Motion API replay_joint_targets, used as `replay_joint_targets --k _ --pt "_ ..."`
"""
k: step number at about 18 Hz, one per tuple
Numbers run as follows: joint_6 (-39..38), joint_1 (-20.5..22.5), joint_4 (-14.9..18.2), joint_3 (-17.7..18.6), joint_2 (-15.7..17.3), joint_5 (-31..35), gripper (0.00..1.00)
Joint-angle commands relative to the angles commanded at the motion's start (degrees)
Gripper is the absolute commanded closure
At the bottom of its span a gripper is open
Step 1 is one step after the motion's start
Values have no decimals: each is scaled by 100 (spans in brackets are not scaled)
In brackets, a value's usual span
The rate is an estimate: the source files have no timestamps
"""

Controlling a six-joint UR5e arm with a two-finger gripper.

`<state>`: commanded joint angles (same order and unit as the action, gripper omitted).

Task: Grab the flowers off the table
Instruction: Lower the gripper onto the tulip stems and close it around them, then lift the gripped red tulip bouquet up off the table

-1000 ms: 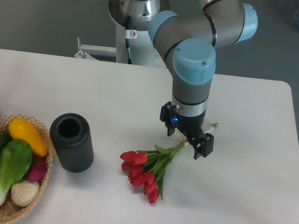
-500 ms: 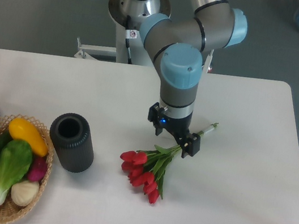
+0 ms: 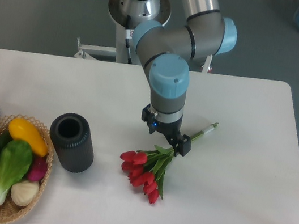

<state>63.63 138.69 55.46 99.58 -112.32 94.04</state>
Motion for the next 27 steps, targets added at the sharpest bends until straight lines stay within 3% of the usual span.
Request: replay_joint_targets --k 9,12,16,18,20,21,23,24,27 --pt "-52 -62 -9 17 -272 -35 0" --pt "-192 -123 -429 -9 -422 -35 0" --pt "-413 -132 -510 -18 -493 -26 0" --pt "-413 -132 -510 -18 -501 -18 10" --pt "-396 -132 -510 -9 -510 0 28" --pt "-413 -132 -518 0 -528 17 41" --pt "-422 -193 -510 9 -572 35 77" --pt "-422 -202 -510 17 -572 35 89" --pt "-789 -211 -501 44 -519 44 94"
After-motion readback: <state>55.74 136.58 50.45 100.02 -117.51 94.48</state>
